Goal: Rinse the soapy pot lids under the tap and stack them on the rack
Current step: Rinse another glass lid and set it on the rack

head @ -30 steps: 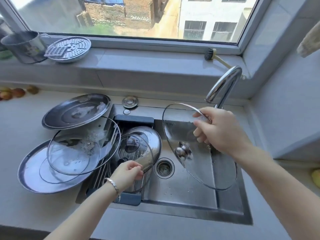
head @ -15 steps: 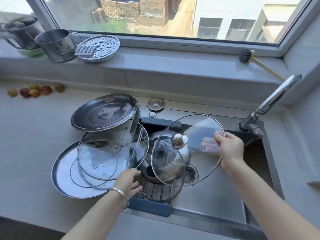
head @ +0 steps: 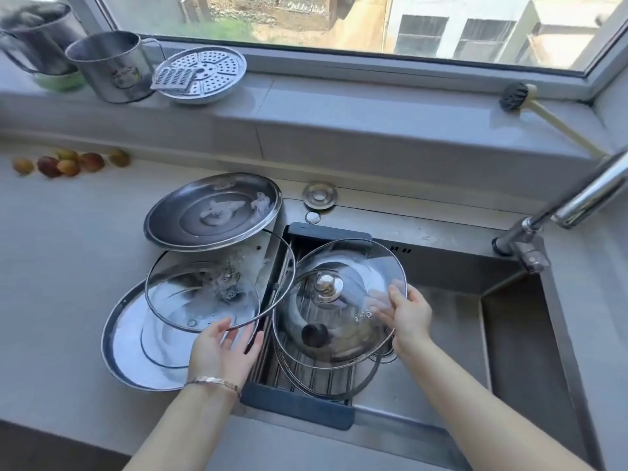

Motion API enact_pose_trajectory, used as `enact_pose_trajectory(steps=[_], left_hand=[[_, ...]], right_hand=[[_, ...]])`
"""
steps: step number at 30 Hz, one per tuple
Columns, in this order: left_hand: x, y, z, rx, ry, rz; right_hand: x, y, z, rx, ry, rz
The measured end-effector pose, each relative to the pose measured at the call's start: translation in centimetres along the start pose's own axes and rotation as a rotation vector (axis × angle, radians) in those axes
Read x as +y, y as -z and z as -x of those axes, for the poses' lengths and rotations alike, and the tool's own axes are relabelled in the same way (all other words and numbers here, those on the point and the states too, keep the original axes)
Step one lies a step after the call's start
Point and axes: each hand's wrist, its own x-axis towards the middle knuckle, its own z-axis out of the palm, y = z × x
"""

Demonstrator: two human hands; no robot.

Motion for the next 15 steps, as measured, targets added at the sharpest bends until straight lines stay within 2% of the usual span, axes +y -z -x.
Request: enact_pose_trajectory(steps=[5, 8, 11, 13, 15], left_hand=[[0.3, 0.0, 0.2, 0.021, -0.011, 0.01], [0.2, -0.4, 0.1, 0.055, -0.027, 0.044], [-0.2, -0.6, -0.8, 0.085, -0.019, 0.063], [-0.2, -0.7, -1.8, 0.105, -0.01, 0.019], [0.0, -0.6, -3.1, 0.106, 0.005, -0.008]], right_hand=[[0.2, -0.8, -1.4, -0.032, 0.021, 0.033], [-0.4, -1.3, -2.7, -0.014, 0.092, 0.319], [-1.3, -0.7, -3.7, -0.092, 0.032, 0.642], [-1.8, 0.0, -3.6, -0.168, -0.033, 0.747], [-2.2, 0.7, -3.1, -0.176, -0.011, 0.827]])
